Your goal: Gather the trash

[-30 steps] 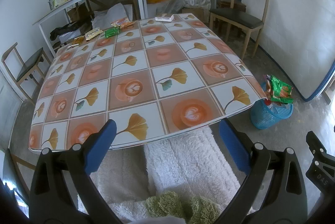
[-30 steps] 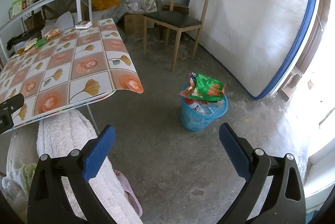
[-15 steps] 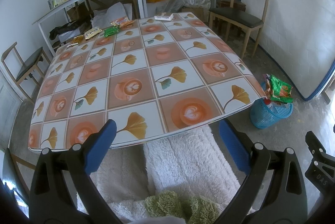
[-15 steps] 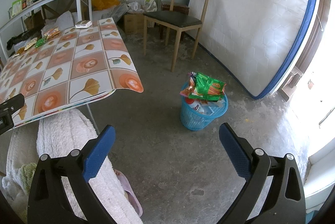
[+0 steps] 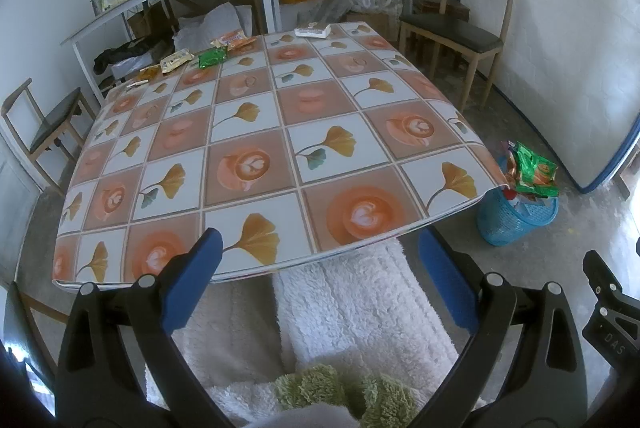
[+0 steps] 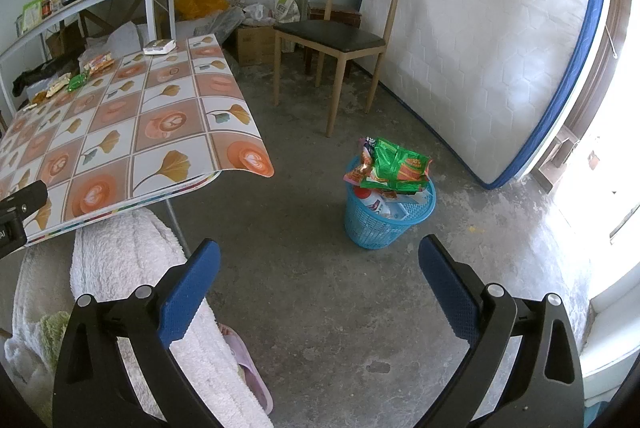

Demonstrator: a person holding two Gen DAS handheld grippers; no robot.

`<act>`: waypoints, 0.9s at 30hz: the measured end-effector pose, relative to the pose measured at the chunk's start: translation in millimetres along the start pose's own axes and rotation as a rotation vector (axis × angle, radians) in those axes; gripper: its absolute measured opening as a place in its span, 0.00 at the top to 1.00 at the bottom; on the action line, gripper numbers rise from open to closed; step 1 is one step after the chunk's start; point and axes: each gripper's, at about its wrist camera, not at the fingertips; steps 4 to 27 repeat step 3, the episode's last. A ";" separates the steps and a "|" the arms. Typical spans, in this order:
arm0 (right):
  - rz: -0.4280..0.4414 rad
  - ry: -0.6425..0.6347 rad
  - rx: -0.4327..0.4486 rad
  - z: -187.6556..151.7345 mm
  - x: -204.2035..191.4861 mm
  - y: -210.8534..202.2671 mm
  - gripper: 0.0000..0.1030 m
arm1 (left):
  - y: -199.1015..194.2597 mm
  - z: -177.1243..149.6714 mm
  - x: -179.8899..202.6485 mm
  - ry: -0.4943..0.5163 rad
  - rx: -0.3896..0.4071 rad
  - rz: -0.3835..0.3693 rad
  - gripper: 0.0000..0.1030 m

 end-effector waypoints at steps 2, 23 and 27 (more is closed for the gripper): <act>0.000 -0.001 0.001 -0.6 -1.2 -0.7 0.06 | 0.2 0.0 0.1 -0.001 -0.002 -0.001 0.08; 0.001 -0.001 0.000 0.0 -0.3 -0.2 0.06 | 0.7 -1.4 1.0 -0.004 -0.001 0.001 0.08; 0.001 -0.001 0.000 0.0 -0.3 -0.2 0.06 | 0.7 -1.4 1.0 -0.004 -0.001 0.001 0.08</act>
Point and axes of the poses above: each gripper's, at about its wrist camera, not at the fingertips, and y roughly the way its jaws point, x to its right, z to its top, and after that the axes turned 13 degrees about -z, right-handed
